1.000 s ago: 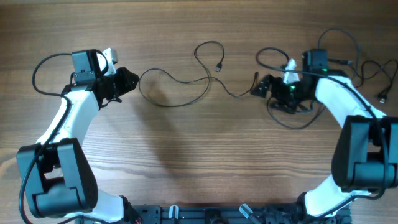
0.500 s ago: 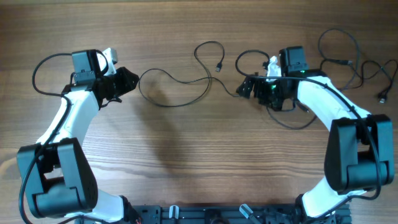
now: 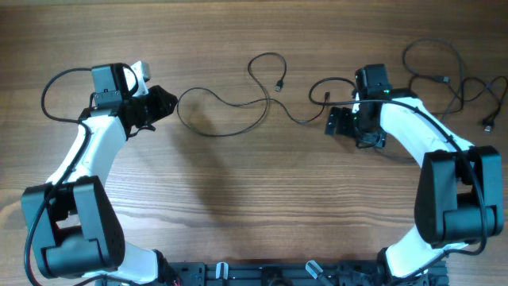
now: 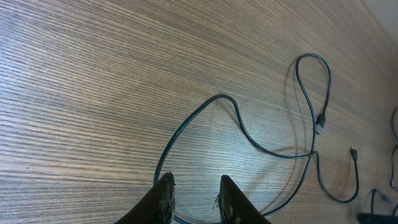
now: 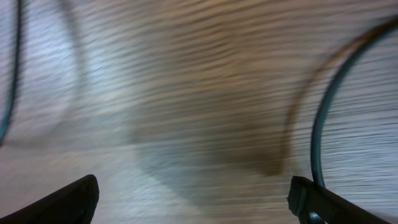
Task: Untangle cables
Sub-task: 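Release the cable and move the right gripper left toward center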
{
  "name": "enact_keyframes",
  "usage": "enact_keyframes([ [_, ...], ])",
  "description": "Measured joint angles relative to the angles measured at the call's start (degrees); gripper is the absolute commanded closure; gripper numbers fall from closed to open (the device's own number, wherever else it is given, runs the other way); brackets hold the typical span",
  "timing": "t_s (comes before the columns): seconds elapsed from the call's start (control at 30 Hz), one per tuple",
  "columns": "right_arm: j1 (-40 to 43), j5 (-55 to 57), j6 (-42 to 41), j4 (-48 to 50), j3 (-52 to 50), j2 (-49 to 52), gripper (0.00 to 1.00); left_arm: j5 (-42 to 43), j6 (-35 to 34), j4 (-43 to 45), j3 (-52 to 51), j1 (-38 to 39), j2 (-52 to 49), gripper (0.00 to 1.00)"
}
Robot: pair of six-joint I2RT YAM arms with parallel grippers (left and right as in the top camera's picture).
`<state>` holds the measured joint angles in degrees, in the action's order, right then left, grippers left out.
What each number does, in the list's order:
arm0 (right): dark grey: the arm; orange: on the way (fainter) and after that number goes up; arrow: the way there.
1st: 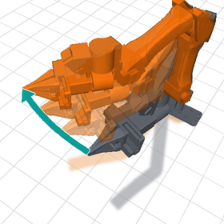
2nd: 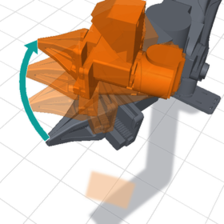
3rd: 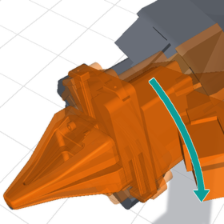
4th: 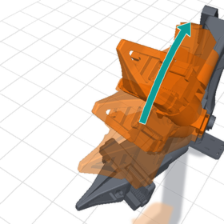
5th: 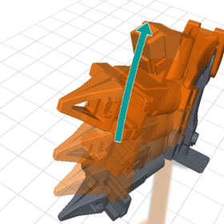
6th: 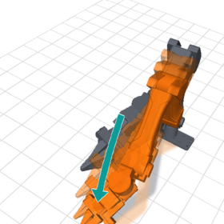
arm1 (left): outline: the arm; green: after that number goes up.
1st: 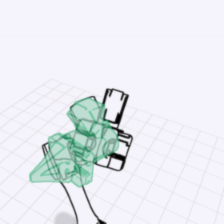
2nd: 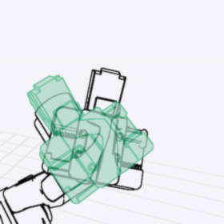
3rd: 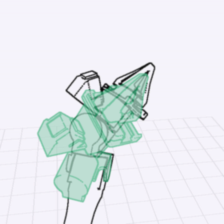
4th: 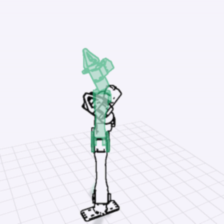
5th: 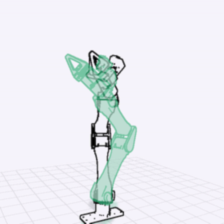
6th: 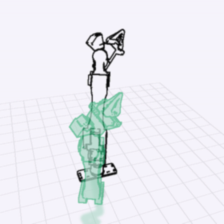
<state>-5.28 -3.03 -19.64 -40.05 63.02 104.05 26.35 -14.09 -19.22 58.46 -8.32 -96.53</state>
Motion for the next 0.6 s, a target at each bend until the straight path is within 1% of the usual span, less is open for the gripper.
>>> enact_keyframes([
  [0.13,4.0,4.2,0.0,0.1,0.0,0.0,0.00,0.0,0.0,0.0,0.0,0.0,0.0,0.75],
  [0.3,9.0,5.9,-0.1,0.2,0.0,0.0,0.00,0.0,0.0,0.0,0.0,0.0,0.0,0.75],
  [0.4,11.9,6.5,-1.7,0.2,0.0,0.0,0.00,0.0,0.0,0.0,0.0,0.0,0.0,0.75],
  [0.6,13.1,6.3,-5.5,0.3,0.0,0.0,0.01,0.0,0.0,0.0,0.0,0.0,0.0,0.75],
])
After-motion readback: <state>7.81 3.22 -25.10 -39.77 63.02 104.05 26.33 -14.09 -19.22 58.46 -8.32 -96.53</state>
